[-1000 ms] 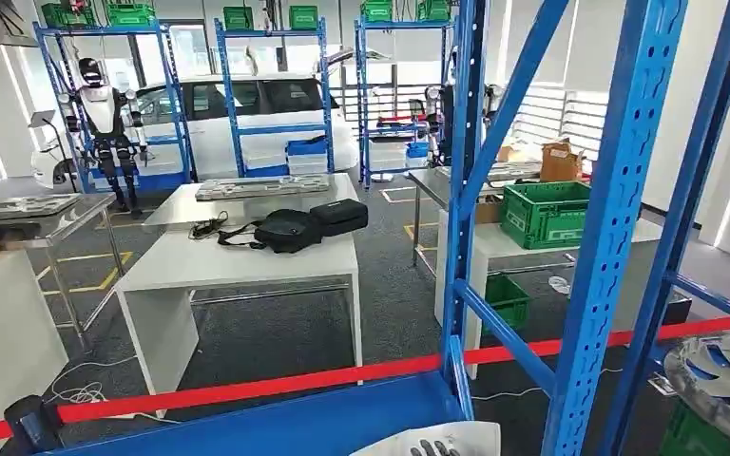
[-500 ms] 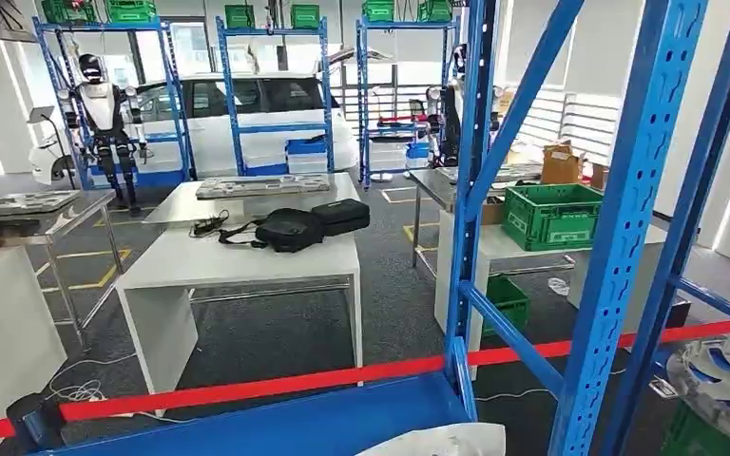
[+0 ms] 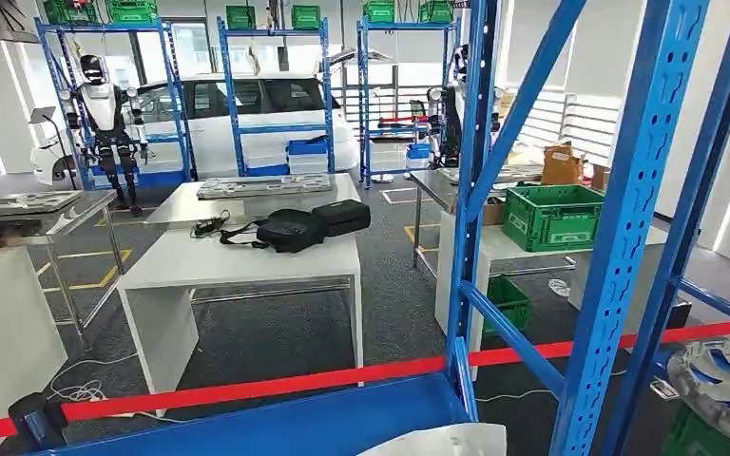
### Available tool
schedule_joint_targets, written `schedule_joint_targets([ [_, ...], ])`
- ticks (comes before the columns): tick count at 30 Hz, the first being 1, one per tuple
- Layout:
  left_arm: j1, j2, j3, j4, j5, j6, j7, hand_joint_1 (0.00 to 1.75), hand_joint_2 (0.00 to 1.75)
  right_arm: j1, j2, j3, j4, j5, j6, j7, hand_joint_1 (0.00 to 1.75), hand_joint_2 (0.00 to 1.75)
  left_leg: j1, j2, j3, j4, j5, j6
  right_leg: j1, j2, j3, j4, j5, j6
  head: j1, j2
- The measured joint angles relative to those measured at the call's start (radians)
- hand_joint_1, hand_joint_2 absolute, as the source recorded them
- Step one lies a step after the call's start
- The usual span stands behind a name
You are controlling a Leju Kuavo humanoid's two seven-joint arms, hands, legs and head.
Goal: Take the parts from the cabinet and place them on the table.
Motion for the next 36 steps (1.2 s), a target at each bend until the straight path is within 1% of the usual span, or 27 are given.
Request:
schedule_joint_targets([
  [5,-0.002,0.007,0.033,-0.004,0.053,0.019,-0.05,0.0,0.0,0.0,0.007,0.0,0.0,0.003,0.009,-0.002,0.0,0.0,0.0,0.0,0.0,0.0,0.0,0.0,0.0,0.0,0.0,0.0,0.0,0.0,0.0,0.0],
  [8,-0.015,0.011,0.061,-0.007,0.099,0.02,-0.093,0.0,0.0,-0.001,0.011,0.0,0.0,0.007,0.017,-0.005,0.0,0.0,0.0,0.0,0.0,0.0,0.0,0.0,0.0,0.0,0.0,0.0,0.0,0.0,0.0,0.0],
  [11,-0.036,0.03,0.081,-0.011,0.116,0.027,-0.119,0.0,0.0,-0.001,0.018,0.0,0.0,0.018,0.02,-0.003,0.0,0.0,0.0,0.0,0.0,0.0,0.0,0.0,0.0,0.0,0.0,0.0,0.0,0.0,0.0,0.0],
  [15,-0.054,0.062,0.096,-0.018,0.124,0.027,-0.121,0.0,0.0,-0.005,0.021,0.0,0.0,0.021,0.016,-0.001,0.0,0.0,0.0,0.0,0.0,0.0,0.0,0.0,0.0,0.0,0.001,0.0,0.0,0.0,0.0,0.0],
  [17,-0.057,0.071,0.102,-0.019,0.128,0.026,-0.122,0.0,0.0,-0.007,0.021,0.0,0.0,0.021,0.014,0.0,0.0,0.0,0.0,0.0,0.001,0.0,0.0,0.0,0.0,0.0,0.0,0.0,0.0,0.0,0.0,0.0],
  [25,-0.069,0.083,0.115,-0.023,0.146,0.03,-0.127,0.0,0.0,-0.008,0.021,0.0,0.0,0.021,0.008,-0.003,0.0,0.0,0.0,0.0,0.0,0.0,0.0,0.0,0.0,0.0,0.001,0.0,0.0,0.0,0.001,0.0],
  [36,-0.075,0.09,0.128,-0.023,0.161,0.037,-0.103,0.0,0.0,-0.008,0.022,0.0,0.0,0.024,0.009,-0.005,0.0,0.0,0.0,0.0,0.0,0.0,0.0,0.0,0.0,0.0,0.001,-0.001,0.0,0.0,0.001,0.0],
])
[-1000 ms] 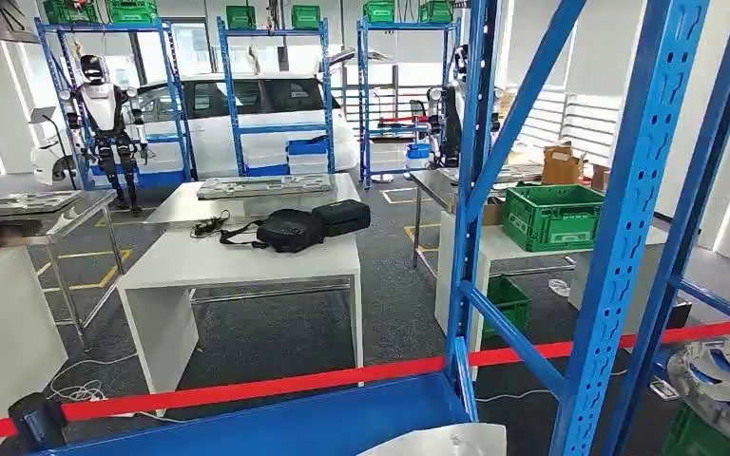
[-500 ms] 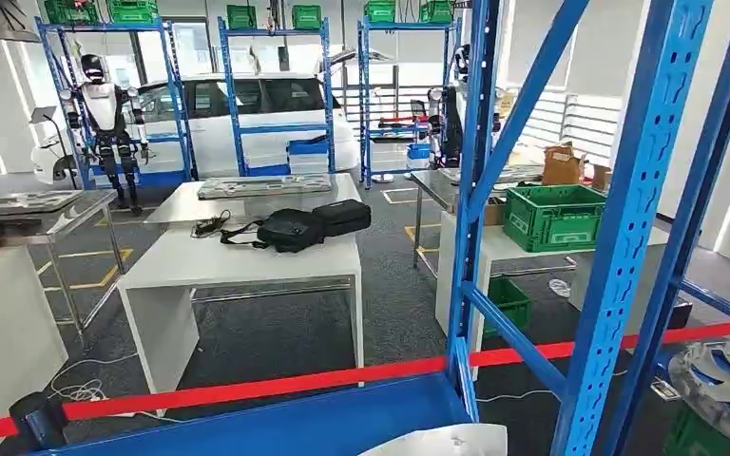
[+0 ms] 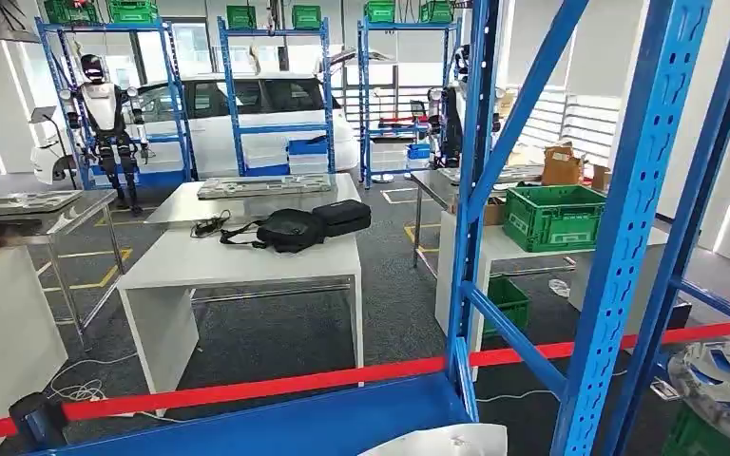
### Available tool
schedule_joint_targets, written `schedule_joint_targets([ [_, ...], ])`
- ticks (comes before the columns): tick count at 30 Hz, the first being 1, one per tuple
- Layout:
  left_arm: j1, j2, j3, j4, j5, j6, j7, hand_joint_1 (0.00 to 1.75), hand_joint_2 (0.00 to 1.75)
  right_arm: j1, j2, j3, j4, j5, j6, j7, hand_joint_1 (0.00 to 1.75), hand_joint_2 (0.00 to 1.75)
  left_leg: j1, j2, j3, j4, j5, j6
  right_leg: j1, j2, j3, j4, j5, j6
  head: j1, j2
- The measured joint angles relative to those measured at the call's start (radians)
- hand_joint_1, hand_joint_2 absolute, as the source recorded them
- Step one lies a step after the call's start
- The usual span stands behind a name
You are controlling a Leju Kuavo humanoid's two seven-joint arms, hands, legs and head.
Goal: Take the parts from the cabinet and place them on the table.
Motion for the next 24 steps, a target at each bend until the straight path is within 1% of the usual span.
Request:
schedule_joint_targets([
  [5,0.0,0.001,0.005,0.0,0.016,0.0,0.0,0.0,0.0,-0.004,0.003,0.0,0.0,0.007,0.01,-0.007,0.0,0.0,0.0,0.0,0.0,0.0,0.0,0.0,0.0,0.0,0.0,0.0,0.0,0.0,0.0,0.0],
  [24,0.001,0.001,0.018,0.0,0.017,0.0,0.0,0.0,0.0,-0.01,0.014,0.0,0.0,0.01,0.015,-0.007,0.0,0.0,0.0,0.0,0.0,0.0,0.0,0.0,0.0,0.0,0.0,0.0,0.0,0.0,0.0,0.0],
])
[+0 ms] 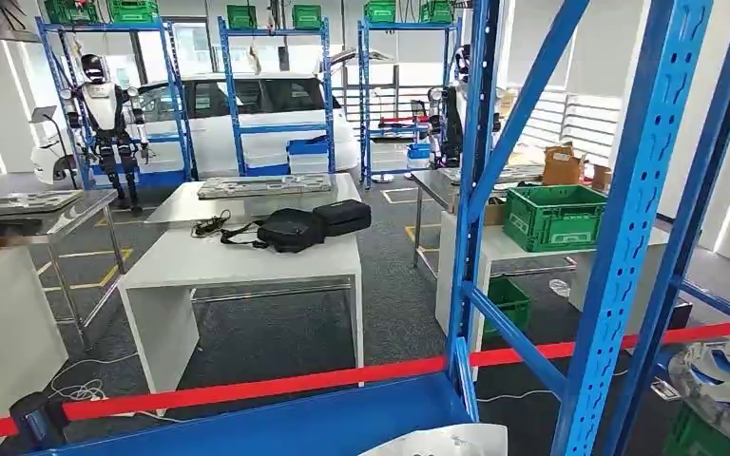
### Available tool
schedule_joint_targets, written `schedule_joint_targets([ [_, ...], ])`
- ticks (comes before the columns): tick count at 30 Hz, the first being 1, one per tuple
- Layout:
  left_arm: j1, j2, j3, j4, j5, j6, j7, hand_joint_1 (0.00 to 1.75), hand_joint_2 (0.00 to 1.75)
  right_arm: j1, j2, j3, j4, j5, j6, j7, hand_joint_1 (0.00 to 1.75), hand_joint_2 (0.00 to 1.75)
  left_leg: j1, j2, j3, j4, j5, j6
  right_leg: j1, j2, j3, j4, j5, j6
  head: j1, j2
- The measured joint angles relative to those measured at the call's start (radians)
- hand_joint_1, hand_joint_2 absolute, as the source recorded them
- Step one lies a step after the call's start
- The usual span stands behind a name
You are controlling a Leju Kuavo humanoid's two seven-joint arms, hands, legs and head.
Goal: Take the parts from the cabinet and place them on the table.
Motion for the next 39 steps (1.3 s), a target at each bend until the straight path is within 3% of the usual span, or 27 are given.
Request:
schedule_joint_targets([
  [1,0.0,0.0,0.0,0.0,0.0,0.0,0.0,0.0,0.0,0.0,0.0,0.0,0.0,0.0,0.0,0.0,0.0,0.0,0.0,0.0,0.0,0.0,0.0,0.0,0.0,0.0,0.0,0.0,0.0,0.0,0.0,0.0],
  [2,0.0,0.005,0.0,-0.001,0.0,0.0,0.0,0.0,0.0,0.0,0.003,0.0,0.0,0.0,0.0,0.0,0.0,0.0,-0.004,0.0,-0.01,0.009,-0.004,0.013,-0.01,-0.001,0.003,-0.01,0.008,0.011,0.0,0.0],
  [4,0.0,0.006,0.0,0.0,0.003,0.0,0.0,0.0,0.0,-0.002,0.007,0.0,-0.001,0.0,-0.002,0.0,0.0,0.0,-0.003,0.002,0.014,-0.027,0.016,0.029,-0.005,0.002,0.014,-0.029,0.016,0.02,-0.003,0.0],
  [5,0.0,0.006,0.0,0.0,0.003,0.0,0.0,0.0,0.0,-0.002,0.007,0.0,-0.001,0.0,-0.002,0.0,0.0,0.0,0.01,0.006,0.029,-0.052,0.03,0.027,-0.004,0.0,0.012,-0.023,0.01,0.018,0.0,0.0],
  [6,0.0,0.006,0.0,0.0,0.004,0.0,0.0,0.0,0.0,-0.006,0.007,0.0,-0.001,0.002,-0.003,-0.002,0.0,0.0,0.008,0.007,0.036,-0.069,0.037,0.03,0.001,-0.002,-0.007,0.012,-0.015,0.019,0.001,0.0],
  [8,0.001,0.006,0.001,0.0,0.005,0.0,0.0,0.0,0.0,-0.007,0.007,0.0,-0.001,0.002,-0.003,-0.002,0.0,0.0,0.008,0.01,0.035,-0.069,0.038,0.031,0.002,-0.004,-0.083,0.166,-0.084,0.022,0.002,0.0],
  [9,0.002,0.006,0.001,0.0,0.009,0.0,0.0,0.0,0.0,-0.003,0.007,0.0,-0.001,0.002,-0.003,-0.002,0.0,0.0,0.009,0.01,0.035,-0.066,0.035,0.031,0.0,-0.004,-0.118,0.236,-0.106,0.024,0.002,0.0],
  [10,0.004,0.006,0.002,0.0,0.013,0.0,0.0,0.0,0.0,0.002,0.007,0.0,-0.001,0.002,-0.003,-0.002,0.0,0.0,0.011,0.009,0.034,-0.062,0.032,0.028,-0.002,-0.004,-0.138,0.272,-0.105,0.027,0.002,0.0],
  [12,0.011,0.006,0.006,0.0,0.014,0.0,0.0,0.0,0.0,0.005,0.005,0.0,0.0,0.002,-0.003,-0.002,0.0,0.0,0.02,0.006,0.034,-0.049,0.022,0.016,-0.009,-0.005,-0.104,0.188,-0.04,0.033,0.003,0.0],
  [13,0.012,0.006,0.006,0.0,0.015,0.0,0.0,0.0,0.0,0.003,0.005,0.0,0.0,0.003,-0.003,-0.003,0.0,0.0,0.027,0.005,0.034,-0.037,0.014,0.007,-0.014,-0.007,-0.058,0.096,0.007,0.038,0.003,0.0],
  [14,0.011,0.006,0.006,0.0,0.015,0.0,0.002,0.0,0.0,0.002,0.006,0.0,0.0,0.003,-0.003,-0.003,0.0,0.0,0.032,0.005,0.032,-0.022,0.003,-0.003,-0.02,-0.01,-0.021,0.014,0.029,0.046,0.003,0.0],
  [15,0.01,0.012,0.006,-0.002,0.015,0.0,0.005,0.0,0.0,0.001,0.006,0.0,0.0,0.003,-0.003,-0.003,0.0,0.0,0.022,0.002,0.017,-0.009,-0.007,-0.017,-0.011,-0.001,-0.014,0.019,0.003,0.044,0.005,0.0],
  [16,0.007,0.01,0.006,-0.001,0.015,-0.002,0.012,0.0,0.0,0.001,0.009,0.0,0.0,0.003,-0.003,-0.002,0.0,0.0,0.024,0.002,0.014,0.003,-0.011,-0.022,-0.011,0.005,-0.022,0.026,0.003,0.018,0.005,0.0],
  [20,0.001,0.009,0.006,0.0,0.015,-0.002,0.029,0.0,0.0,0.001,0.008,0.0,0.0,0.002,-0.003,0.0,0.0,0.0,0.03,0.003,0.009,0.001,-0.015,-0.035,-0.01,0.005,-0.031,0.033,0.001,-0.015,-0.002,0.0],
  [21,-0.001,0.01,0.006,0.0,0.015,-0.002,0.031,0.0,0.0,-0.001,0.008,0.0,0.0,0.002,-0.004,0.0,0.0,0.0,0.029,0.006,-0.006,0.045,-0.047,-0.031,-0.009,0.003,-0.031,0.032,0.003,-0.022,-0.001,0.0],
  [23,-0.003,0.01,0.006,0.0,0.015,-0.002,0.034,0.0,0.0,-0.002,0.008,0.0,0.0,0.002,-0.005,0.0,0.0,0.0,0.022,0.006,-0.076,0.197,-0.123,-0.028,-0.005,0.002,-0.034,0.032,0.006,-0.027,-0.003,0.0],
  [25,-0.002,0.011,0.007,0.0,0.014,-0.002,0.037,0.0,0.0,0.0,0.008,0.0,0.0,0.0,-0.004,0.0,0.0,0.0,0.018,0.006,-0.14,0.331,-0.168,-0.023,0.001,0.0,-0.04,0.032,0.009,-0.032,-0.004,0.0],
  [26,-0.001,0.011,0.006,0.0,0.014,-0.003,0.038,0.0,0.0,0.001,0.008,0.0,0.0,0.0,-0.004,0.0,0.0,0.0,0.016,0.006,-0.142,0.333,-0.157,-0.019,0.003,0.0,-0.041,0.032,0.011,-0.034,-0.004,0.0],
  [27,-0.002,0.011,0.006,0.0,0.014,-0.003,0.038,0.0,0.0,0.0,0.008,0.0,0.0,0.0,-0.004,0.0,0.0,0.0,0.014,0.006,-0.122,0.291,-0.123,-0.013,0.004,0.0,-0.042,0.032,0.013,-0.034,-0.004,0.0],
  [29,-0.003,0.012,0.007,0.0,0.013,-0.003,0.037,0.0,0.0,-0.001,0.008,0.0,0.0,-0.001,-0.004,0.0,0.0,0.0,0.01,0.006,-0.042,0.135,-0.043,-0.001,0.005,0.001,-0.042,0.032,0.017,-0.031,-0.004,0.0],
  [30,-0.006,0.013,0.006,0.0,0.013,-0.003,0.037,0.0,0.0,-0.002,0.008,0.0,0.0,-0.001,-0.005,0.0,0.0,0.0,0.009,0.006,0.003,0.039,-0.027,0.001,0.004,0.0,-0.043,0.032,0.022,-0.025,-0.004,0.0],
  [32,-0.009,0.012,0.006,0.0,0.013,-0.003,0.038,0.0,0.0,-0.003,0.008,0.0,0.0,-0.002,-0.005,0.0,0.0,0.0,0.001,0.003,-0.003,0.028,-0.024,0.001,0.01,0.001,-0.047,0.028,0.032,-0.01,-0.003,0.0],
  [34,-0.008,0.012,0.006,0.0,0.013,-0.003,0.039,0.0,0.0,-0.003,0.008,0.0,0.0,-0.001,-0.004,-0.002,0.0,0.0,-0.005,0.001,-0.009,0.029,-0.014,0.014,0.008,0.001,-0.044,0.013,0.047,0.005,-0.003,0.0],
  [35,-0.008,0.012,0.006,0.0,0.013,-0.003,0.039,0.0,0.0,-0.003,0.008,0.0,0.0,-0.001,-0.004,-0.001,0.0,0.0,0.002,0.002,-0.013,0.021,-0.001,0.024,0.006,0.002,-0.049,0.013,0.05,0.012,-0.002,0.0],
  [36,-0.009,0.012,0.006,0.0,0.013,-0.003,0.039,0.0,0.0,-0.003,0.008,0.0,0.0,-0.001,-0.004,-0.001,0.0,0.0,0.002,0.004,-0.014,0.021,0.007,0.031,0.005,-0.001,-0.058,0.031,0.022,0.015,-0.001,0.0],
  [37,-0.008,0.012,0.006,0.0,0.013,-0.003,0.038,0.0,0.0,-0.003,0.008,0.0,0.0,-0.001,-0.004,-0.001,0.0,0.0,0.001,0.005,-0.023,0.022,0.013,0.04,0.005,-0.004,-0.078,0.082,-0.027,0.017,0.001,0.0],
  [39,-0.007,0.012,0.006,0.0,0.013,-0.003,0.037,0.0,0.0,-0.002,0.008,0.0,0.0,-0.001,-0.004,-0.001,0.0,0.0,-0.002,0.006,-0.036,0.023,0.022,0.045,0.007,-0.004,-0.121,0.205,-0.102,0.02,0.002,0.0],
])
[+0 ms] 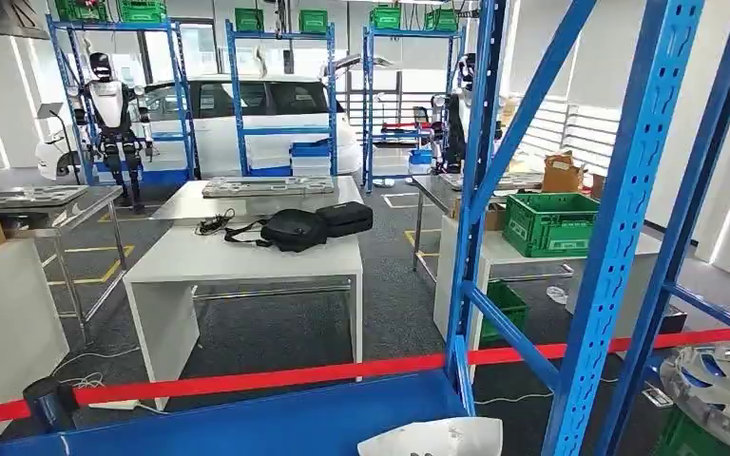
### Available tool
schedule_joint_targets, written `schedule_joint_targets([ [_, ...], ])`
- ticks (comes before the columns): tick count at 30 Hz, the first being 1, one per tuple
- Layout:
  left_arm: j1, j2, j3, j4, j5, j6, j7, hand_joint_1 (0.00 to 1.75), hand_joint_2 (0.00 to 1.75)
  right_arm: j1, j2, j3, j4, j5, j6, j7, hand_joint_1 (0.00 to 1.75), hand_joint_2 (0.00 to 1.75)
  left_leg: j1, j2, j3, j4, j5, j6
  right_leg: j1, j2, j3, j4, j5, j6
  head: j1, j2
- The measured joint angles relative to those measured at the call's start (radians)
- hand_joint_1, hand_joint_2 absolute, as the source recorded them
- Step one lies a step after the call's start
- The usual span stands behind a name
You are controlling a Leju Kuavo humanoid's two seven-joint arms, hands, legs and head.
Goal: Take the parts from the cabinet and place them on the table.
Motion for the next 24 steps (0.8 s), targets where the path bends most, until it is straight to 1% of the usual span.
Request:
schedule_joint_targets([
  [1,0.0,0.0,0.0,0.0,0.0,0.0,0.0,0.0,0.0,0.0,0.0,0.0,0.0,0.0,0.0,0.0,0.0,0.0,-0.001,0.0,-0.002,0.0,0.001,0.001,0.0,0.0,-0.006,0.02,-0.009,0.0,0.0,0.0],
  [2,0.001,0.0,0.0,0.0,0.0,0.0,-0.001,0.0,0.0,0.002,0.0,0.0,0.0,0.0,0.0,0.0,0.0,0.0,-0.005,0.001,-0.012,0.002,0.007,0.003,0.002,0.0,-0.03,0.1,-0.041,0.0,0.001,0.0],
  [3,0.003,-0.001,0.0,0.0,0.0,0.0,-0.001,0.0,0.0,0.003,0.0,0.0,0.001,0.0,0.001,0.001,0.0,0.0,-0.007,0.001,-0.019,0.004,0.012,0.004,0.004,0.0,-0.026,0.115,-0.038,-0.002,0.001,0.0],
  [4,0.004,-0.001,0.0,0.0,0.0,0.0,0.0,0.0,0.0,0.003,0.0,0.0,0.001,0.0,0.001,0.001,0.0,0.0,-0.01,0.001,-0.025,0.006,0.015,0.004,0.007,0.0,0.0,0.085,-0.018,-0.008,0.001,0.0],
  [5,0.004,-0.002,0.0,0.0,0.0,0.0,0.001,0.0,0.0,0.002,0.0,0.0,0.001,0.0,0.001,0.0,0.0,0.0,-0.012,0.001,-0.029,0.008,0.017,0.004,0.011,0.0,0.046,0.021,0.012,-0.015,0.002,0.0],
  [6,0.004,-0.002,0.0,0.0,0.0,0.0,0.001,0.0,0.0,0.001,0.0,0.0,0.001,0.0,0.001,0.0,0.0,0.0,-0.015,0.001,-0.032,0.009,0.019,0.004,0.018,0.0,0.107,-0.074,0.045,-0.026,0.002,0.0],
  [7,0.004,-0.003,0.0,0.0,0.0,0.0,0.001,0.0,0.0,-0.001,0.0,0.0,0.001,0.0,0.001,0.0,0.0,0.0,-0.015,0.001,-0.032,0.01,0.021,0.004,0.024,0.001,0.153,-0.144,0.061,-0.037,0.002,0.0],
  [10,0.004,-0.003,0.0,0.0,0.0,0.0,0.001,0.0,0.0,-0.001,0.0,0.0,0.001,0.0,0.001,0.0,0.0,0.0,-0.015,0.001,-0.032,0.01,0.021,0.004,0.024,0.001,0.153,-0.144,0.061,-0.037,0.002,0.0],
  [12,0.004,-0.006,0.0,0.001,0.0,0.0,0.001,0.0,0.0,-0.002,0.0,0.0,0.001,0.0,0.001,0.0,0.0,0.0,-0.014,0.001,-0.033,0.011,0.021,0.003,0.026,0.001,0.166,-0.167,0.056,-0.043,0.002,0.0],
  [13,0.003,-0.009,0.0,0.001,0.002,0.0,0.003,0.0,0.0,-0.006,0.0,0.0,0.001,0.0,0.0,-0.001,0.0,0.0,-0.017,0.001,-0.038,0.012,0.028,-0.006,0.031,-0.004,0.178,-0.195,0.056,-0.051,0.0,0.0],
  [14,0.003,-0.008,0.0,0.002,0.003,0.0,0.004,0.0,0.0,-0.006,0.0,0.0,0.002,0.0,0.0,-0.001,0.0,0.0,-0.015,0.002,-0.039,0.011,0.031,-0.011,0.034,-0.003,0.175,-0.196,0.059,-0.054,0.002,0.0],
  [15,0.004,-0.008,0.0,0.002,0.003,0.0,0.006,0.0,0.0,-0.008,-0.001,0.0,0.002,0.0,0.0,-0.002,0.0,0.0,-0.011,0.002,-0.042,0.008,0.04,-0.022,0.036,-0.002,0.172,-0.204,0.061,-0.062,0.002,0.0],
  [16,0.005,-0.009,0.0,0.003,0.007,-0.003,0.003,0.0,0.0,-0.011,0.004,0.0,0.002,0.002,0.0,-0.005,0.0,0.0,-0.012,0.0,-0.064,0.047,-0.011,-0.038,0.02,-0.006,0.165,-0.23,0.09,-0.075,-0.001,0.0],
  [17,0.005,-0.009,0.0,0.003,0.008,-0.003,0.0,0.0,0.0,-0.012,0.005,0.0,0.002,0.003,0.0,-0.005,0.0,0.0,-0.01,0.0,-0.083,0.107,-0.059,-0.043,0.018,-0.006,0.156,-0.23,0.097,-0.079,-0.002,0.0],
  [18,0.005,-0.006,0.0,0.001,0.009,-0.008,-0.006,0.0,0.0,-0.012,0.006,0.0,0.002,0.003,0.001,-0.005,0.0,0.0,-0.006,0.0,-0.109,0.185,-0.104,-0.05,0.016,-0.006,0.147,-0.23,0.1,-0.078,-0.003,0.0],
  [19,0.006,-0.006,0.0,0.002,0.01,-0.011,-0.01,0.0,0.0,-0.01,0.005,0.0,0.002,0.004,0.002,-0.005,0.0,0.0,-0.002,0.0,-0.127,0.249,-0.13,-0.057,0.015,-0.006,0.138,-0.23,0.106,-0.077,-0.004,0.0],
  [20,0.008,-0.006,0.0,0.002,0.011,-0.014,-0.011,0.0,0.0,-0.009,0.006,0.0,0.002,0.004,0.003,-0.005,0.0,0.0,0.002,0.0,-0.131,0.281,-0.128,-0.063,0.013,-0.007,0.13,-0.229,0.112,-0.073,-0.003,0.0],
  [21,0.009,-0.006,0.0,0.002,0.012,-0.018,-0.013,0.0,0.0,-0.009,0.006,0.0,0.002,0.005,0.004,-0.005,0.0,0.0,0.007,0.0,-0.118,0.276,-0.102,-0.069,0.01,-0.007,0.123,-0.229,0.118,-0.068,-0.005,0.0],
  [22,0.009,-0.006,0.0,0.002,0.012,-0.018,-0.013,0.0,0.0,-0.01,0.006,0.0,0.002,0.005,0.004,-0.005,0.0,0.0,0.013,0.001,-0.087,0.235,-0.063,-0.074,0.007,-0.008,0.115,-0.227,0.123,-0.063,-0.004,0.0],
  [23,0.009,-0.005,0.0,0.002,0.013,-0.018,-0.014,0.0,0.0,-0.01,0.006,0.0,0.002,0.004,0.004,-0.004,0.0,0.0,0.018,0.001,-0.041,0.165,-0.029,-0.08,0.002,-0.008,0.108,-0.223,0.127,-0.057,-0.004,0.0],
  [24,0.008,-0.004,0.0,0.001,0.013,-0.018,-0.014,0.0,0.0,-0.011,0.006,0.0,0.002,0.004,0.003,-0.004,0.0,0.0,0.025,0.002,0.024,0.067,-0.009,-0.088,-0.003,-0.008,0.102,-0.215,0.13,-0.051,-0.004,0.0],
])
